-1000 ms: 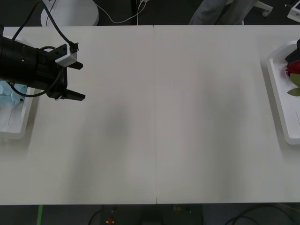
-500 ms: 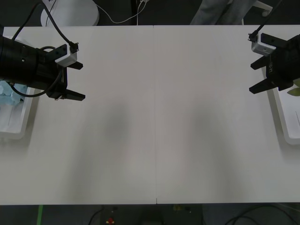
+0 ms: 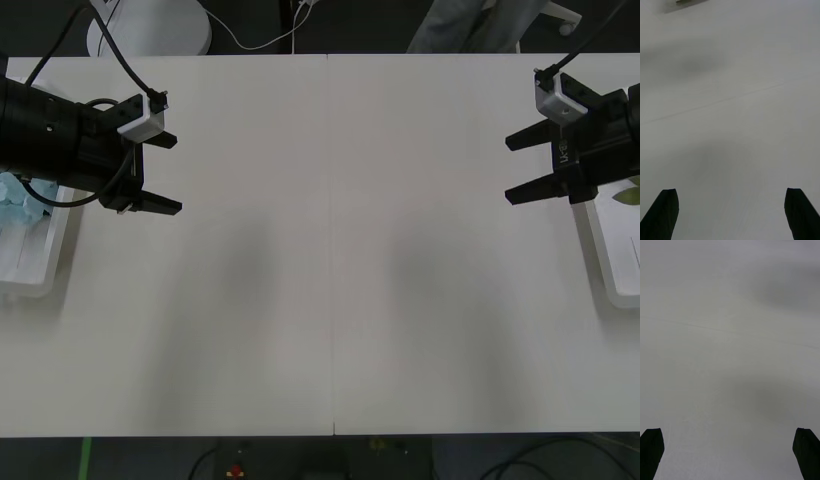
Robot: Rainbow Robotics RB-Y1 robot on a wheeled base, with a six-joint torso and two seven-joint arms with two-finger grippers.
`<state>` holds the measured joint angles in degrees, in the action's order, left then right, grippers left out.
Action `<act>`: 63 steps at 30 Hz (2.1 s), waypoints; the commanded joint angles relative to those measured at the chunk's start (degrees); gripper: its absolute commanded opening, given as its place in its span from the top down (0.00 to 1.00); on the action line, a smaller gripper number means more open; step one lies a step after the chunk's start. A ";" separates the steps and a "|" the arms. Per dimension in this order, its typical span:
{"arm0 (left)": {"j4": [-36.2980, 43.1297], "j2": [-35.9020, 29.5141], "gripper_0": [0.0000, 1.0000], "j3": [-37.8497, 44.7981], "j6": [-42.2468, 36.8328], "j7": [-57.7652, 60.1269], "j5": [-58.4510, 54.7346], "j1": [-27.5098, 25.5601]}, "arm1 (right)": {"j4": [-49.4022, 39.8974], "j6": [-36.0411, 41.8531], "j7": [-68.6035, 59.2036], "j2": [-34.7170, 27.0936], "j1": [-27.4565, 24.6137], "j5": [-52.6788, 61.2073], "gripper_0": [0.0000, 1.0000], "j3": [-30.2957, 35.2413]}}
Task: Put the red flowers into the right box and the blue flowers into the left box
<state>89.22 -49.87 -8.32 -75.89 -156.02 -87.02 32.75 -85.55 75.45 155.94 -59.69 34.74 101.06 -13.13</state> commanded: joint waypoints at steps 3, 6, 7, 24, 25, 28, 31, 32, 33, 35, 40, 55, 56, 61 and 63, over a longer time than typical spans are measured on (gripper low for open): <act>0.60 0.21 0.00 -0.38 0.65 1.02 0.18 2.40 | -2.34 -0.65 -0.94 -2.19 -0.73 1.07 0.19 0.82; 0.60 0.21 0.00 -0.38 0.65 1.02 0.18 2.40 | -2.34 -0.65 -0.94 -2.01 -0.99 0.81 0.19 0.82; 0.60 0.21 0.00 -0.38 0.65 1.02 0.18 2.40 | -2.34 -0.56 -0.94 -2.01 -1.08 0.63 0.19 0.82; 0.60 0.21 0.00 -0.38 0.65 1.02 0.18 2.40 | -2.34 -0.21 -0.94 -2.01 -1.52 0.37 0.19 0.21; 0.60 0.21 0.00 -0.38 0.65 1.02 0.18 2.40 | -2.34 -0.21 -0.94 -2.01 -1.61 0.37 0.19 0.12; 0.60 0.21 0.00 -0.38 0.65 1.02 0.18 2.40 | -2.26 -0.21 -0.94 -2.01 -1.52 0.37 0.18 -0.14; 0.60 0.21 0.00 -0.38 0.65 1.02 0.18 2.40 | -2.26 -0.13 -0.94 -2.01 -1.52 0.37 0.19 -0.14; 0.60 0.21 0.00 -0.38 0.65 1.02 0.18 2.40 | -2.26 -0.21 -0.94 -2.01 -1.52 0.37 0.18 -0.14; 0.60 0.21 0.00 -0.38 0.65 1.02 0.18 2.40 | -2.26 -0.21 -0.94 -2.01 -1.52 0.37 0.19 -0.14; 0.60 0.21 0.00 -0.38 0.65 1.02 0.18 2.40 | -2.26 -0.13 -0.94 -2.01 -1.52 0.37 0.19 -0.14; 0.60 0.21 0.00 -0.38 0.65 1.02 0.18 2.40 | -2.26 -0.21 -0.94 -2.01 -1.61 0.19 0.19 -0.14; -0.80 0.74 0.00 2.08 2.32 1.02 2.38 0.47 | -2.26 -0.21 -0.94 -2.01 -1.61 0.11 0.18 -0.14; -0.80 0.74 0.00 2.08 2.32 1.02 2.91 0.47 | -2.26 -0.21 -0.94 -2.01 -1.61 0.11 0.19 -0.14; 1.13 0.83 0.00 2.08 2.50 2.12 7.65 0.65 | -2.26 -0.21 -0.94 -2.01 -1.52 0.11 0.19 -0.14; 3.06 0.74 0.00 2.08 2.50 10.73 10.82 0.65 | -2.26 -0.21 -0.94 -2.01 -1.52 0.11 0.19 -0.14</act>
<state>88.67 -49.66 -8.02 -74.15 -155.87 -79.64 32.74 -86.21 75.29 155.94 -59.69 33.94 101.25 -13.17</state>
